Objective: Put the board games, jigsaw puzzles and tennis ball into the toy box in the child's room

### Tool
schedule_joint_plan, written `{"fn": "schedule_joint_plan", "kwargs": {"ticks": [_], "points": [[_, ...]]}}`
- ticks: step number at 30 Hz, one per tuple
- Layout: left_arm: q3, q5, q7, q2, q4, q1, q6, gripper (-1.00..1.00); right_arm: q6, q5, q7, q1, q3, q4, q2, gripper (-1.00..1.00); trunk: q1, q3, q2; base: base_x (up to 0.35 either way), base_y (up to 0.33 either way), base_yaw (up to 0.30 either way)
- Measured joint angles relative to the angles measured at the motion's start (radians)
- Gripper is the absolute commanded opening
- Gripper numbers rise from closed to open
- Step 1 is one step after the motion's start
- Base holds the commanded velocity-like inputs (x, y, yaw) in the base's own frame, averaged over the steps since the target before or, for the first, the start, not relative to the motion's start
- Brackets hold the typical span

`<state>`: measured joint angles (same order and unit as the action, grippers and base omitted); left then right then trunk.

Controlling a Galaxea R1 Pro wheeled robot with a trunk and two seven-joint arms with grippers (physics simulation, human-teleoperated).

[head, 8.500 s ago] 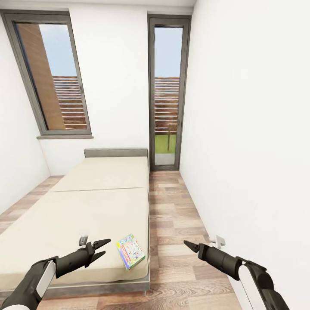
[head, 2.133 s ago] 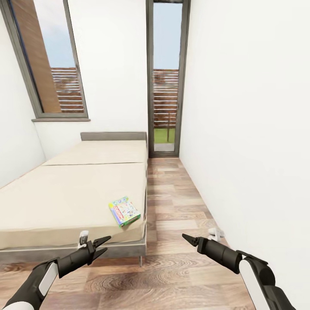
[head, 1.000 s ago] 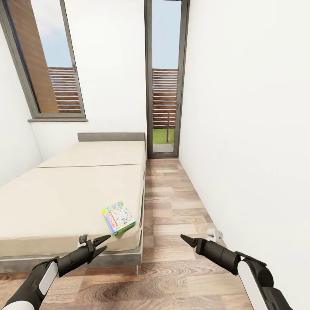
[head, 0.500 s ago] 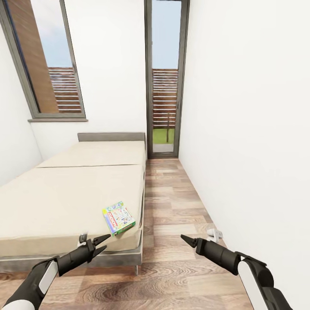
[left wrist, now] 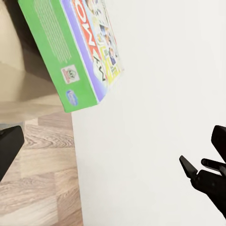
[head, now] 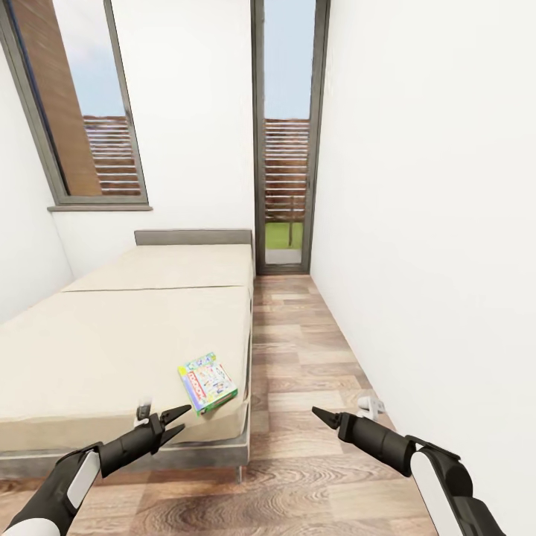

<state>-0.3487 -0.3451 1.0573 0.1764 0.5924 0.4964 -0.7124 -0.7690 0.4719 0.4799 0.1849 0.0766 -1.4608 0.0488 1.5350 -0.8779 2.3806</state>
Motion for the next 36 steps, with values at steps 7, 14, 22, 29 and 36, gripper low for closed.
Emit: {"fn": "schedule_joint_plan", "kwargs": {"ticks": [7,14,22,29,36], "points": [[0.0,0.0,0.0,0.0,0.0,0.0,0.0,1.0,-0.001,0.0,-0.001,0.0,0.001,0.002,0.0,1.0,0.0,0.0,0.0,0.007,0.004,0.006],[0.0,0.0,-0.003,0.0,0.0,0.0,0.0,1.0,-0.001,-0.002,-0.002,0.0,-0.001,0.002,0.0,1.0,0.0,0.001,0.0,0.001,0.001,0.171],[0.0,0.002,-0.007,0.0,0.0,0.0,0.0,1.0,-0.001,-0.001,-0.002,0.0,-0.001,0.001,0.0,1.0,0.0,0.003,0.0,0.0,0.047,0.108],[-0.001,0.001,-0.008,-0.001,0.0,0.0,0.0,1.0,-0.001,0.0,-0.002,0.0,-0.001,0.001,0.001,1.0,0.0,0.003,0.0,0.0,0.027,0.014],[-0.001,0.001,-0.008,-0.001,0.0,0.0,0.0,1.0,-0.001,0.0,-0.001,0.0,-0.001,0.001,0.002,1.0,0.0,0.003,0.0,0.0,0.005,0.002]]}}
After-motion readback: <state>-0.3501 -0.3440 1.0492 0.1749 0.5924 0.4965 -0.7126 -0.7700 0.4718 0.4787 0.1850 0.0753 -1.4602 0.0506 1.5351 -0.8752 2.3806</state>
